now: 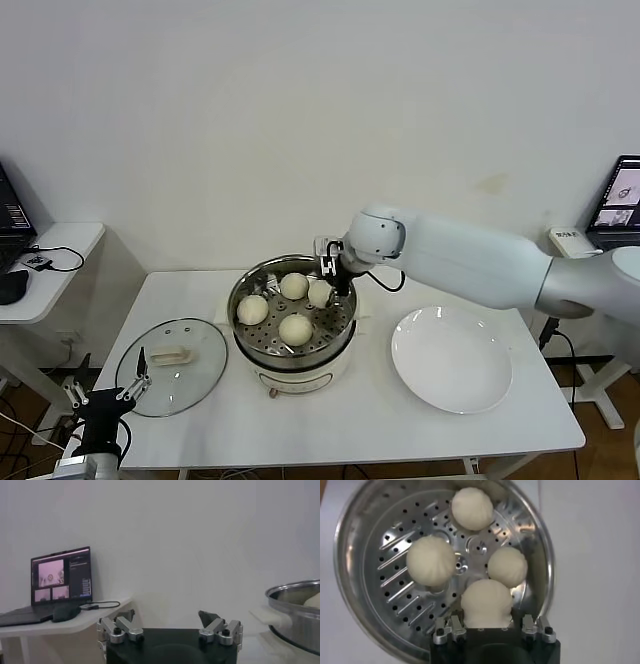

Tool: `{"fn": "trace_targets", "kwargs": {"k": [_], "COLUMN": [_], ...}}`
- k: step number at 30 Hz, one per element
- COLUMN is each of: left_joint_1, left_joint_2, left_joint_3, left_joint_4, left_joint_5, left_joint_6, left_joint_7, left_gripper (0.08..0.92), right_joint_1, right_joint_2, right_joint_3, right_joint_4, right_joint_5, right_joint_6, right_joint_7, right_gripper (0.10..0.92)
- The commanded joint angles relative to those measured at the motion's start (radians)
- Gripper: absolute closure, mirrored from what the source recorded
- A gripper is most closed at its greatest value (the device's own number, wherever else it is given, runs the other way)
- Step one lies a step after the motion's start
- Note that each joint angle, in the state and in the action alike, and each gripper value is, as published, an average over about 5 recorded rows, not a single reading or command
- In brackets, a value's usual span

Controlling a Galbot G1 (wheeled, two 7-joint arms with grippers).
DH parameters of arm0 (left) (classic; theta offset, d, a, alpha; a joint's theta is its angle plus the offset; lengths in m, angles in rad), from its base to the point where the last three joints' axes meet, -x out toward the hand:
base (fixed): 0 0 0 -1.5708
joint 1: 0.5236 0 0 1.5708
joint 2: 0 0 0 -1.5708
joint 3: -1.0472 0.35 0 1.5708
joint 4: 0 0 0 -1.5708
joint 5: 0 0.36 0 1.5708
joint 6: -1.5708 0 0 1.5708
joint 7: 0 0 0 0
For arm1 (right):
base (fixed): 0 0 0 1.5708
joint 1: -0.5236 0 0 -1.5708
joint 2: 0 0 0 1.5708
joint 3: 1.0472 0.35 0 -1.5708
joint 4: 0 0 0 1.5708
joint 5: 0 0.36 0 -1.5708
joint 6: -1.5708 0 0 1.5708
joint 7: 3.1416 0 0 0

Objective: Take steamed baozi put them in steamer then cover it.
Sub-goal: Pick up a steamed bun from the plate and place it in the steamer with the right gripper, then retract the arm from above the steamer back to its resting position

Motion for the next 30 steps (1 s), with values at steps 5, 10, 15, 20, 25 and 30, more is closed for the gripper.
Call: {"fn": "trace_targets", "kwargs": {"k": [5,10,15,20,25,30], "left_joint_1": [0.0,0.001,0.002,-0.001,-0.004,-0.001], "left_joint_2": [-0.002,-0.002,-0.001,-0.001,-0.005,-0.003], "left_joint_3": [0.002,0.0,-0.002,-0.003,0.0,-0.003], "left_joint_4": [0.0,-0.001,-0.001,-0.001,-0.003,-0.002], "left_joint_5": [0.0,0.0,-0.004,-0.009,-0.008,-0.008], "left_joint_6": [0.0,0.0,0.0,0.0,0.0,-0.001], "left_joint_7": [0.0,0.0,0.0,0.0,0.0,-0.001], "left_gripper": [0.177,0.177,0.177,0.177,0.177,0.177], "right_joint_1": [-0.062,-0.058,-0.02,0.003,-0.078,-0.381], "right_joint_2": [0.022,0.009,-0.053,-0.175,-0.303,-0.463], "right_joint_3": [0.008,0.03,0.09,0.156,0.235,0.474], "right_joint_4": [-0.019,-0.004,0.059,0.168,0.303,0.442], "right_joint_5": [-0.032,-0.03,0.004,0.064,0.176,0.22], "right_joint_6": [-0.018,-0.021,-0.015,0.002,0.115,0.252], "right_joint_7": [0.045,0.051,0.043,0.086,0.309,0.566], "right_gripper": [0.418,0.334,0.218,0.203,0.202,0.203]}}
